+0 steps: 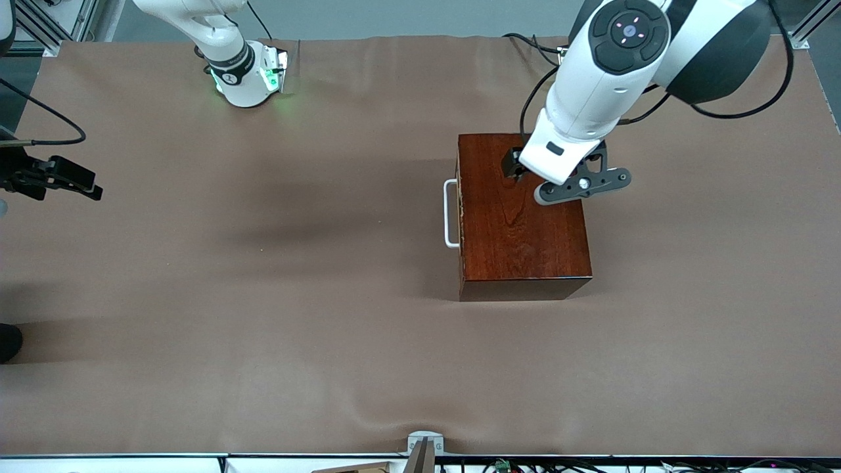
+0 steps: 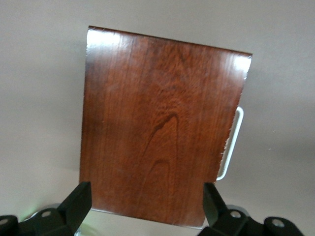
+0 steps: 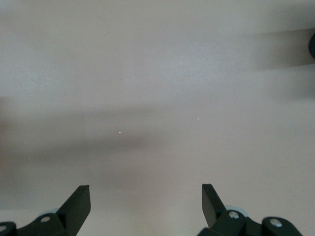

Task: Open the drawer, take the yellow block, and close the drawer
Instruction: 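Move the left gripper over the wooden box toward the drawer handle, then lower the left gripper beside the white drawer handle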

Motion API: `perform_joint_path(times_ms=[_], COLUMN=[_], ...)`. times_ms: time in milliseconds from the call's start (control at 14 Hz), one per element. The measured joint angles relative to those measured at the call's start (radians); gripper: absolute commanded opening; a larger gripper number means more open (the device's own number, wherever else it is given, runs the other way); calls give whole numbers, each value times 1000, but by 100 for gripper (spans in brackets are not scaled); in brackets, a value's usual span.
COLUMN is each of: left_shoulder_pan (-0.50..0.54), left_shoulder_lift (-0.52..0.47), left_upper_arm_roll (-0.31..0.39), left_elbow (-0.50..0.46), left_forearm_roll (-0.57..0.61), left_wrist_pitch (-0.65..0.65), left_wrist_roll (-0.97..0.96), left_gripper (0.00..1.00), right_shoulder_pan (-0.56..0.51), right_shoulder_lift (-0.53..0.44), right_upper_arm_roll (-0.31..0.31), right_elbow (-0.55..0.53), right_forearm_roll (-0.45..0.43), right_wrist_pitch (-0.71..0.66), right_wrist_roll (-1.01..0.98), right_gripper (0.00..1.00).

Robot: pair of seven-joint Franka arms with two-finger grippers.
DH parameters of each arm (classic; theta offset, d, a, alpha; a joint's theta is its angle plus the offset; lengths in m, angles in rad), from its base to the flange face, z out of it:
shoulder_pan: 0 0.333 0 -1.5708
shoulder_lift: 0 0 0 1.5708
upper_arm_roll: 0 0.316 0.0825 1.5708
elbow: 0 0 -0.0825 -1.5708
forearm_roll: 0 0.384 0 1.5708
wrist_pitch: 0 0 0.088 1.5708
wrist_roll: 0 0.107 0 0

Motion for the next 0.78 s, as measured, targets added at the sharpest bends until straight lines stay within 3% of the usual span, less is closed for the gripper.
perform_joint_path(times_ms=[784], left_shoulder_pan=[-123], left_shoulder_lift=[87], left_upper_arm_roll=[4], left_elbow=[16], left_forearm_roll=[46], left_wrist_pitch=[144], left_wrist_roll=[-229], left_gripper=[100], right_shoulder_pan=[0], right_shoulder_lift=[0], right_upper_arm_roll=[0], right_elbow=[0], right_forearm_roll=[0], right_wrist_pitch=[0], right_wrist_roll=[0], right_gripper=[100])
